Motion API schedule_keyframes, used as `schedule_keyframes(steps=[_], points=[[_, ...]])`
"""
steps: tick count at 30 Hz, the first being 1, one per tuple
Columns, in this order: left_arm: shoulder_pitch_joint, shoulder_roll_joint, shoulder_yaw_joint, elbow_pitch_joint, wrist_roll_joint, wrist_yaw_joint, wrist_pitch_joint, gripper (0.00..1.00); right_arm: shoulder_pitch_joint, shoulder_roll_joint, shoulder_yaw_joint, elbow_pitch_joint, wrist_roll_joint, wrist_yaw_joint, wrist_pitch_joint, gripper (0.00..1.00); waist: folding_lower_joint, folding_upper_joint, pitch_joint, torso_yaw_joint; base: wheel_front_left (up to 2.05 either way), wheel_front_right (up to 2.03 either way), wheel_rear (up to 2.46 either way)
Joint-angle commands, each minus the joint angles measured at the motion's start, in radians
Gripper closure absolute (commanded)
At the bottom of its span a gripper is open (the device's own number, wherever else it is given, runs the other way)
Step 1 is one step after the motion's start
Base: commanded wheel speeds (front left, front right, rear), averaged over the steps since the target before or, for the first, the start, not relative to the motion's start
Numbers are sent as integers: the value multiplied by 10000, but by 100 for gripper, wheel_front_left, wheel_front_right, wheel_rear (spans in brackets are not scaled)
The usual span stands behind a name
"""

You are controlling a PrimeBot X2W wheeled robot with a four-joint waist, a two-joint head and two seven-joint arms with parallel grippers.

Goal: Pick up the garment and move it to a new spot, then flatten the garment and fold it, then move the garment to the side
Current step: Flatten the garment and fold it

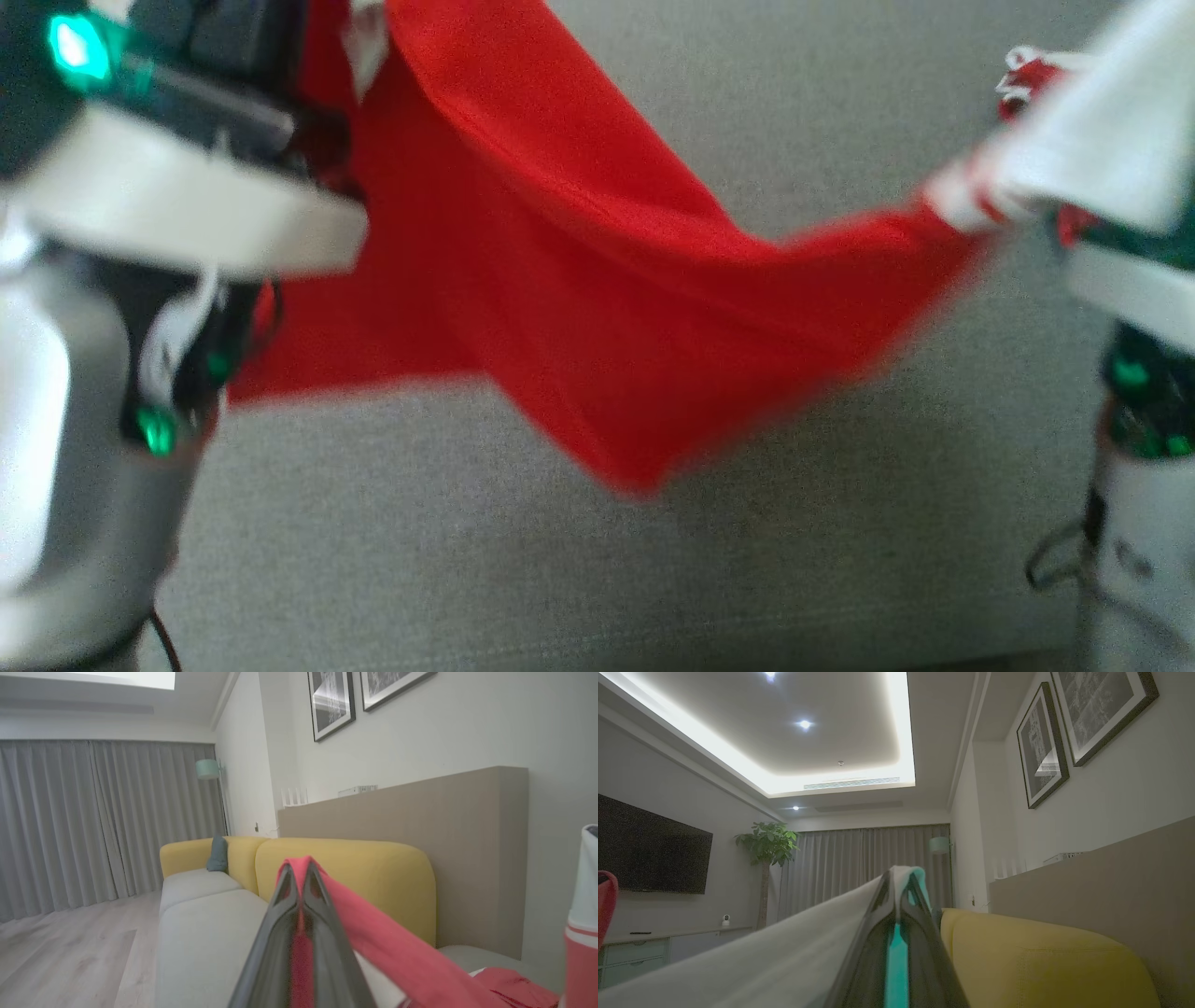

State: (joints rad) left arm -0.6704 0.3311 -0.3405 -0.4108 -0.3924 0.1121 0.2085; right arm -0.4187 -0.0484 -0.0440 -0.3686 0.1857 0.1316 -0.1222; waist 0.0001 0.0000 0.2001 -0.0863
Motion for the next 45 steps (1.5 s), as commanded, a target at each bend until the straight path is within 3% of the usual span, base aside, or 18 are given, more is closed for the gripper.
schedule_keyframes(steps=[1, 9, 15, 20, 25, 33, 38, 45], points=[[-932, 322, 427, 373, -32, -161, 91, 100, -921, -18, 447, 338, -16, -9, 167, 100, -1, 0, 436, -10, 0, 0, 0], [-4266, 204, 395, 4461, 391, -692, -177, 100, -5220, -159, 927, 4779, -671, -9, -387, 100, -1, 0, 1560, -50, 0, 0, 0], [-7181, -348, 499, 7641, 1005, -473, -1647, 100, -8967, -83, 271, 8171, -1954, -9, -1224, 100, -1, 0, 1833, -153, 0, 0, 0], [-8699, -878, 522, 9624, 1101, -404, -2844, 100, -10795, -27, -558, 9480, -2901, -9, -1384, 100, -1, 0, 2260, -215, 0, 0, 0], [-8773, -1040, 522, 11241, 899, -698, -3583, 100, -10650, -22, 271, 9557, -2123, -9, -1392, 100, -1, 0, 2911, -316, 0, 0, 0], [-7566, -793, 323, 12670, 640, -1572, -4250, 100, -8468, -20, 1364, 8876, -1069, -9, -1394, 100, -1, 0, 3696, -598, 0, 0, 0], [-6965, -698, 572, 12643, 311, -1757, -4564, 100, -7092, -19, 1483, 7903, -370, -9, -1394, 100, -1, 0, 3742, -568, 0, 0, 0], [-5435, -670, 772, 11550, -109, -2010, -4679, 100, -4900, -23, 1606, 6153, 217, -9, -1394, 100, -1, 0, 3241, -316, 0, 0, 0]])
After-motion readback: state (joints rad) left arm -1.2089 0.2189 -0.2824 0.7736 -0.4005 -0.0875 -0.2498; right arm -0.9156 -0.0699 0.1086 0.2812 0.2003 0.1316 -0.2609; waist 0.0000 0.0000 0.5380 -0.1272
